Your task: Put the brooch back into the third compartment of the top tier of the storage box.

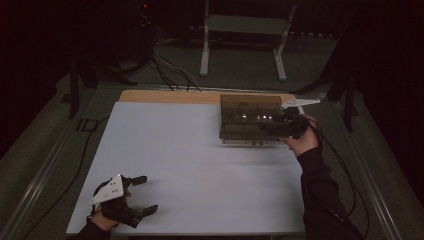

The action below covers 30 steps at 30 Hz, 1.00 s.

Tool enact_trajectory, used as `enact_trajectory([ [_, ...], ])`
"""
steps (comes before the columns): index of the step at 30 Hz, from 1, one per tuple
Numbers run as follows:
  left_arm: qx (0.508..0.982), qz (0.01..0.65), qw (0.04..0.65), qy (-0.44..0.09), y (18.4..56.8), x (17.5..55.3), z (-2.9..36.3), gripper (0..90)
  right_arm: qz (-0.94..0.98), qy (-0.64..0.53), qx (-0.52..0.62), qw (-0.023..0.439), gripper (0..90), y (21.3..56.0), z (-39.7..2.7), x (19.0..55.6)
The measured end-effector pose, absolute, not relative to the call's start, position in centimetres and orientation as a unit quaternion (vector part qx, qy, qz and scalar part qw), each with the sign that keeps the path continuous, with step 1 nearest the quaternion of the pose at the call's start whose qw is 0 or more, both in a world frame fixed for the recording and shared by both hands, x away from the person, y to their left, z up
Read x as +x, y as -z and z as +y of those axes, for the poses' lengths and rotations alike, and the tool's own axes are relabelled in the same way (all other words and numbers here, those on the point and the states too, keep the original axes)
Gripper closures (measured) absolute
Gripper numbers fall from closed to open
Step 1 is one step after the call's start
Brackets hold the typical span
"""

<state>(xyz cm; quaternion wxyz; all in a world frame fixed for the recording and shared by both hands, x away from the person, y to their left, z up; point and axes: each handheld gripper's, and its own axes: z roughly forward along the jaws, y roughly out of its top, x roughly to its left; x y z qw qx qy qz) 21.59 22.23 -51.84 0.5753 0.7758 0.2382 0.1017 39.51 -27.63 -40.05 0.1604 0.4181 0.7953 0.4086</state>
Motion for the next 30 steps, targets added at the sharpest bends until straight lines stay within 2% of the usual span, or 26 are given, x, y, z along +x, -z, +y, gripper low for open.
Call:
enact_trajectory([
  [6,0.776,0.238,0.575,-0.102,51.8,21.6,22.3,0.5,0.801,-0.423,0.395,0.152,13.8,39.4,-25.8,39.0],
  [10,0.776,0.237,0.576,-0.102,51.8,21.6,22.3,0.5,0.811,-0.435,0.369,0.131,2.8,39.1,-24.5,38.7],
  [13,0.775,0.236,0.576,-0.103,51.8,21.6,22.3,0.5,0.817,-0.437,0.353,0.128,0.0,39.0,-23.5,38.4],
  [23,0.772,0.239,0.579,-0.107,51.8,21.5,22.3,0.5,0.828,-0.452,0.314,0.107,0.0,39.4,-20.6,37.3],
  [30,0.774,0.237,0.578,-0.105,51.8,21.5,22.3,0.5,0.832,-0.460,0.297,0.092,0.0,40.9,-19.4,35.8],
])
